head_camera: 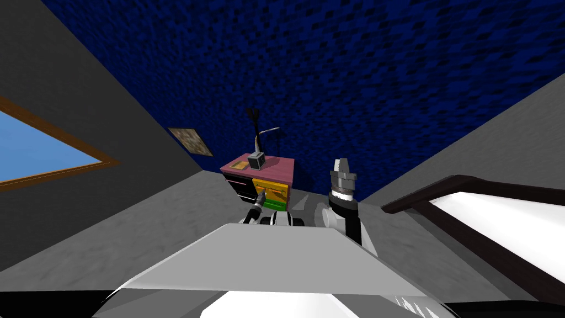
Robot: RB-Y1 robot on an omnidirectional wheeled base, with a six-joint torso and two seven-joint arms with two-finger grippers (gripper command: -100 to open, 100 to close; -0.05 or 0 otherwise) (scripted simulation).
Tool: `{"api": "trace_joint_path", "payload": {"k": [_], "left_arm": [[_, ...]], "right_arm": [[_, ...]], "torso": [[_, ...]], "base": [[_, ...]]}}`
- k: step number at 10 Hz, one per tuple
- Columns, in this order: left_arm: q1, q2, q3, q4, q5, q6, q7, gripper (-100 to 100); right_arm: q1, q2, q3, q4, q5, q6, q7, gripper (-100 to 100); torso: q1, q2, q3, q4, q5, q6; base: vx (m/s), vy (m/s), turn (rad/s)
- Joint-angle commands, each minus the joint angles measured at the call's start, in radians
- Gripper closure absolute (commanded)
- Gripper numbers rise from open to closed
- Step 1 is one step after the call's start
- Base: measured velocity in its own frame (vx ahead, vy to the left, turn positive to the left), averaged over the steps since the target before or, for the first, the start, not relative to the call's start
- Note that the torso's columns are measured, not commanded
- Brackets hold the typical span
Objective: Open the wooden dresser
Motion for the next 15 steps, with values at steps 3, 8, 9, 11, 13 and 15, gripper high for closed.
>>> {"api": "trace_joint_path", "payload": {"k": [3,8,9,11,13,15], "left_arm": [[-0.111,0.009,0.020,0.122,-0.032,-0.017,0.060,100],[-0.223,0.017,0.040,0.244,-0.065,-0.034,0.121,100],[-0.260,0.020,0.047,0.278,-0.076,-0.040,0.141,100],[-0.297,0.023,0.054,0.325,-0.086,-0.046,0.161,100],[-0.372,0.028,0.067,0.400,-0.108,-0.057,0.201,100],[-0.365,0.031,0.066,0.395,-0.106,-0.054,0.201,100]], "right_arm": [[0.000,0.000,0.000,0.000,0.000,0.000,0.000,0],[0.000,0.000,0.000,0.000,0.000,0.000,0.000,0],[0.000,0.000,0.000,0.000,0.000,0.000,0.000,0],[0.000,0.000,0.000,0.000,0.000,0.000,0.000,0],[0.000,0.000,0.000,0.000,0.000,0.000,0.000,0],[0.000,0.000,0.000,0.000,0.000,0.000,0.000,0]], "torso": [[0.001,0.003,0.002,0.001,0.000,0.000],[0.000,0.000,0.000,0.000,0.000,0.000],[0.001,-0.001,0.000,0.000,0.000,0.000],[0.003,0.001,0.001,0.000,0.001,0.000],[0.000,-0.002,-0.001,0.000,0.000,0.000],[0.000,0.001,0.001,0.000,0.000,0.000]], "base": [[-0.122,-0.008,0.027],[-0.129,-0.021,0.027],[-0.125,0.009,0.024],[-0.125,0.005,0.025],[-0.119,-0.006,0.040],[-0.083,-0.009,0.003]]}}
